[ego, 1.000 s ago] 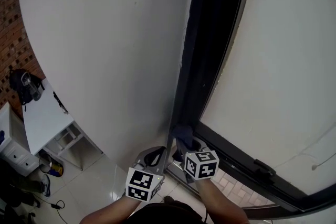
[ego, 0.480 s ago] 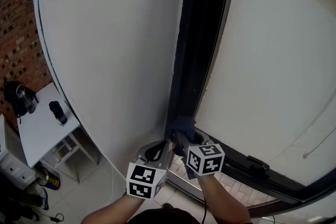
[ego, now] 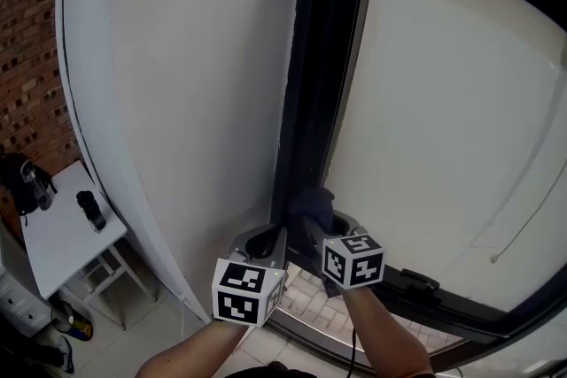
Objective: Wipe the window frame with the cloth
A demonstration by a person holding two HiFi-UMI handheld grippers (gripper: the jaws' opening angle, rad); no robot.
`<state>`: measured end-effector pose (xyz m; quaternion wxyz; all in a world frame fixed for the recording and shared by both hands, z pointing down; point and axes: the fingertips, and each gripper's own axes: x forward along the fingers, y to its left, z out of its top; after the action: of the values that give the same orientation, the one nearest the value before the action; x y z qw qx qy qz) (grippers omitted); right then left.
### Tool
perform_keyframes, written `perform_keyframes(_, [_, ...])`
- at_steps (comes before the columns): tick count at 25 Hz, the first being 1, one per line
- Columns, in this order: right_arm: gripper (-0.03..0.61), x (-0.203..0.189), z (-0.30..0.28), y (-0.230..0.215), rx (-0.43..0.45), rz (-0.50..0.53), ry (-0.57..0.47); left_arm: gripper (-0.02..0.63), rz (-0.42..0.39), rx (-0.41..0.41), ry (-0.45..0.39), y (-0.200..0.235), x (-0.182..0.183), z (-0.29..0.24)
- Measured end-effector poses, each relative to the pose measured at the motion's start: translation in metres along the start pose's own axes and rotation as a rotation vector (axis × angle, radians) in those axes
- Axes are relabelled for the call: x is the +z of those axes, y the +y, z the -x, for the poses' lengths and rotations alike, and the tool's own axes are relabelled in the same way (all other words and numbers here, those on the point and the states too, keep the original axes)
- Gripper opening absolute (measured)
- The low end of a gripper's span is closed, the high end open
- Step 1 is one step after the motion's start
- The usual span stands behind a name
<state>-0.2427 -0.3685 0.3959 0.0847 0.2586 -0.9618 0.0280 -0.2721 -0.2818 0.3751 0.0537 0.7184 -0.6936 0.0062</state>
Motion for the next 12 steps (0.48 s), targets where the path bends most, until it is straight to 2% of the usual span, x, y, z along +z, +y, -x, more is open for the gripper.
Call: perform_keyframes(12, [0.118,0.077,0.009,0.000,0.000,0.100,-0.072,-0.006,0.014,-0.067,-0.093,-0.019,0.069,-0.003])
